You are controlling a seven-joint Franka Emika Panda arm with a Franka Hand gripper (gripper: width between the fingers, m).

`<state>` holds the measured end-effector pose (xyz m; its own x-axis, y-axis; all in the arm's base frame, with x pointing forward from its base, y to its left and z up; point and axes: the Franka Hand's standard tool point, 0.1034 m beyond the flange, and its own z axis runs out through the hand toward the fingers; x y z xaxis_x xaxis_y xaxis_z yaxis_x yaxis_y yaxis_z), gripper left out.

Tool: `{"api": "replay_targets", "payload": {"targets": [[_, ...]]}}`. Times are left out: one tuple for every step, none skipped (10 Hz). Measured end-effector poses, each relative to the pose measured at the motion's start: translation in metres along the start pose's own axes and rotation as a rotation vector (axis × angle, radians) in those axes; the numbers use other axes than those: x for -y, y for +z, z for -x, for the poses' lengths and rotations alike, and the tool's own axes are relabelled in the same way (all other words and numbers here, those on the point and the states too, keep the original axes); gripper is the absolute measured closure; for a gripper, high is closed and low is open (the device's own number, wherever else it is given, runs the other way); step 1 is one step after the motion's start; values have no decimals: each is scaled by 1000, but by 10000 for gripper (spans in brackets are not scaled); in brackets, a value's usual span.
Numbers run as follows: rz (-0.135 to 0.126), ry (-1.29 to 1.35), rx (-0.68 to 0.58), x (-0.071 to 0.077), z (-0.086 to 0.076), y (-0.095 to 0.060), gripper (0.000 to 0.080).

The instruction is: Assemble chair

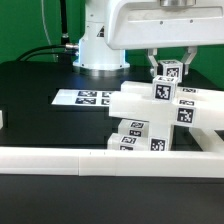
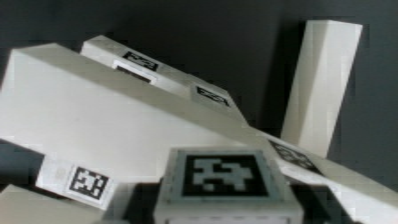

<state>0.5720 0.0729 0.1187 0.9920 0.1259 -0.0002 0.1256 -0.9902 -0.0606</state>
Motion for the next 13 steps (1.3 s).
{"api": "replay_targets", "payload": {"targets": [[0,1,3,0,3,1,525],[3,1,-4,0,3,4,525],[6,2,-10,-1,3,7,525],[8,2,-16,-1,2,7,525],[12,1,-24,-2,1,10,525],[15,1,-32,-2,-1,12,525],[16,0,-36,-3,-1,12,525],[16,0,-36,-3,-1,12,525],[16,0,-36,-3,-1,12,525],[16,0,-36,-3,-1,12,525],[16,0,-36,-3,-1,12,525],[16,0,-36,-3,-1,12,525],[16,0,-36,-3,-1,12,525]]}}
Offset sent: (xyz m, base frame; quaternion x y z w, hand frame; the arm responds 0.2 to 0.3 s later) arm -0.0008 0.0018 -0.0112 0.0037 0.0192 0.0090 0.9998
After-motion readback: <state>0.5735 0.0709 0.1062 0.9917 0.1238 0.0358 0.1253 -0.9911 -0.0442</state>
